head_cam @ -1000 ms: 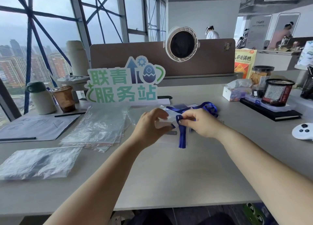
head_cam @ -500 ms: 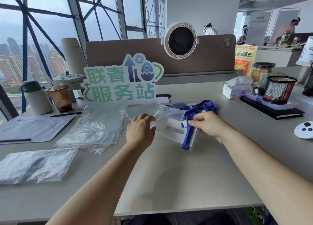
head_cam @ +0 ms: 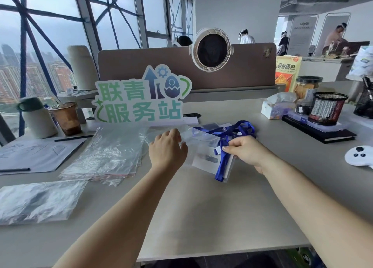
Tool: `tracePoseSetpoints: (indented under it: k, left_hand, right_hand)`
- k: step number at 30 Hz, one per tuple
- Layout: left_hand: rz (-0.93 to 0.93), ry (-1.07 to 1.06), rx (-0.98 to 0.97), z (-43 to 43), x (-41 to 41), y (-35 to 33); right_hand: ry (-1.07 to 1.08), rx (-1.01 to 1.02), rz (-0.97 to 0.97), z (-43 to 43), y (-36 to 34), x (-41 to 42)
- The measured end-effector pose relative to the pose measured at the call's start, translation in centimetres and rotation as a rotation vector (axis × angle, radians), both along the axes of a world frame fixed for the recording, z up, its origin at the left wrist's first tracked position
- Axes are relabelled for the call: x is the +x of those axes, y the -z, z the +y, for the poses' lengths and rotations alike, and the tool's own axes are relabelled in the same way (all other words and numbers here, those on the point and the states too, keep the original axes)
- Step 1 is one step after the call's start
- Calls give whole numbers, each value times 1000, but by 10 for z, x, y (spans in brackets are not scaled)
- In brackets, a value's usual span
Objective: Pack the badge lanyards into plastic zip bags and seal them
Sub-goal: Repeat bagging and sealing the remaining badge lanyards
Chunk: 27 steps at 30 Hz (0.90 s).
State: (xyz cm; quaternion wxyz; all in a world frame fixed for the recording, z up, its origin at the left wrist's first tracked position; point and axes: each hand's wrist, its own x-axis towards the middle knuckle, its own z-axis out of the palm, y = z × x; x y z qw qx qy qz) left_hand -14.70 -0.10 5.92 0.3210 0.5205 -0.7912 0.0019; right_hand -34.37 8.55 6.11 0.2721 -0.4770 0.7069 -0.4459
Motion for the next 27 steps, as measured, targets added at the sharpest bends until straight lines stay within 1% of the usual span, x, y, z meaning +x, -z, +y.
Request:
tracePoseSetpoints:
  k: [2,8,12,15,19,21,22,25,27]
  left_hand:
    - [-30,25,-39,2,2,1]
    - [17,184,68,8,2,2]
    - [54,259,124,18,-4,2]
    - [103,284,178,26,-9,-1]
    - [161,326,193,30,-12,-1]
    - [162,327,185,29,-10,0]
    - [158,327,182,28,-8,1]
    - [139,326,148,26,1,1]
    - [131,340,116,25,7,1]
  right_hand:
    - [57,-15,-66,-2,2,-4]
    - [238,-92,-299,-10,5,8]
    - [298,-87,-364,-16,15,26]
    - [312,-84,-335,-21,23,40]
    - [226,-55,-445,-22,27,53]
    - [145,7,-389,-19,25,56]
    - [101,31,-310,-18,26,56]
    - [-46,76,10,-9,26,51]
    - [-105,55,186,-4,23,43]
